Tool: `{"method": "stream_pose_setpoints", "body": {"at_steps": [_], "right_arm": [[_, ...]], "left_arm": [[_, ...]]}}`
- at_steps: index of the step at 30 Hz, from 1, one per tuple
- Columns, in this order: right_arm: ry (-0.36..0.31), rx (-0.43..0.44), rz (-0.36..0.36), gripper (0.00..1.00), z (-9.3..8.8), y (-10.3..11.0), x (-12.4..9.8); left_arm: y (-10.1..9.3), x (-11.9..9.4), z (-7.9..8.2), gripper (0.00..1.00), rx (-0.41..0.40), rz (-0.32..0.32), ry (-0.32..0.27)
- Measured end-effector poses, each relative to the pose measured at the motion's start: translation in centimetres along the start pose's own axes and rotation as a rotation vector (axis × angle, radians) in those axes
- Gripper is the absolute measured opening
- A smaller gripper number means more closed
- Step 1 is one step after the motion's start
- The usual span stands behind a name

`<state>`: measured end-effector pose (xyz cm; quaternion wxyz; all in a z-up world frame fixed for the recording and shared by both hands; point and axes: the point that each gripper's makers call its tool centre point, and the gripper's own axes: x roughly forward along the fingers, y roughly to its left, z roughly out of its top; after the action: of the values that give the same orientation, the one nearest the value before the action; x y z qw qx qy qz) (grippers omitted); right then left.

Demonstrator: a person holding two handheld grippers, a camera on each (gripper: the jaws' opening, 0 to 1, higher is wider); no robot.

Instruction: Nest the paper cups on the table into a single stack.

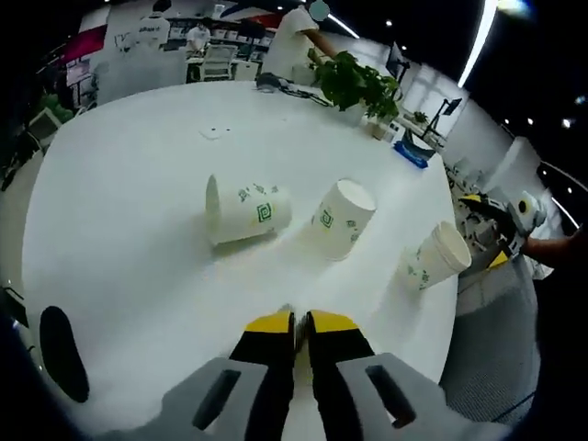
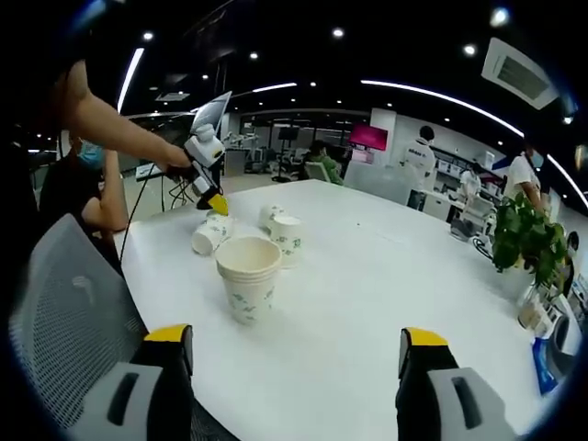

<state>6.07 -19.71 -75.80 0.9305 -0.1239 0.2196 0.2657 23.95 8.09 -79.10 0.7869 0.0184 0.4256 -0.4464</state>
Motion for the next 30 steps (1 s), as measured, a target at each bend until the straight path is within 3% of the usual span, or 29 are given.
{"method": "stream_pose_setpoints", "body": {"at_steps": [6,13,19,27,30], "right_arm": [[0.004,-0.001,0.003,0.94,-0.1,0.0,0.1],[0.007,-0.004,0.007,0.94,0.0,0.3,0.0],[0.005,-0.003,0.017,0.94,0.2,0.5,0.0],[-0.001,-0.003,0.017,0.94,0.2,0.4,0.0],[-0.005,-0.001,0.015,0.94,0.1,0.2,0.0]], "left_arm": [[-0.6,-0.3,-0.2,0.0,0.01,-0.015,0.024],[-2.8,-1.1,0.2,0.0,0.021,-0.03,0.004],[-4.8,-2.0,0.8,0.0,0.083,-0.026,-0.019],[-7.3,-3.3,3.0,0.0,0.125,-0.037,-0.081],[-9.2,-3.8,4.3,0.0,0.157,-0.051,-0.107]]}}
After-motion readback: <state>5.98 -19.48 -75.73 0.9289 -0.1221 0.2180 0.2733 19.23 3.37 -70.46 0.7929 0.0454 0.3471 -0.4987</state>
